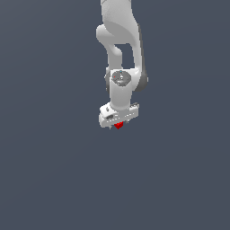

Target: Pick up the red cube and move it to a goal position.

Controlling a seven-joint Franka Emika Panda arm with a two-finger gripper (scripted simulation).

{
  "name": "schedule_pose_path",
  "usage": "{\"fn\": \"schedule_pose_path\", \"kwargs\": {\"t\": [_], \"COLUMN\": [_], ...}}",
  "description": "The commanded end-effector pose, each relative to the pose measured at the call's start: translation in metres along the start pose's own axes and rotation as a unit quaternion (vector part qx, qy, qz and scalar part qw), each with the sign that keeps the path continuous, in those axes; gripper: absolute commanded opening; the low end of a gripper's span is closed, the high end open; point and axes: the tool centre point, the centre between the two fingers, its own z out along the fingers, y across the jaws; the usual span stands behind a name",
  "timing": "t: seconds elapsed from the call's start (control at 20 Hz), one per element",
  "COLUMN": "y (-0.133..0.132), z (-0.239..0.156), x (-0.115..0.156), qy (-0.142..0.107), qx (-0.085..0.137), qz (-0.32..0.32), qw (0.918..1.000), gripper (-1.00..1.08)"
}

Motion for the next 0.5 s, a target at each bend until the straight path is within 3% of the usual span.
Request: {"fn": "schedule_pose_path", "kwargs": {"t": [0.0, 0.45], "y": [-0.007, -0.018], "z": [0.016, 0.057], "x": [-0.012, -0.041], "qy": [0.000, -0.002], "qx": [0.001, 0.004], "qz": [-0.036, -0.121], "qw": [0.9994, 0.9926], "gripper": [1.00, 1.00]}}
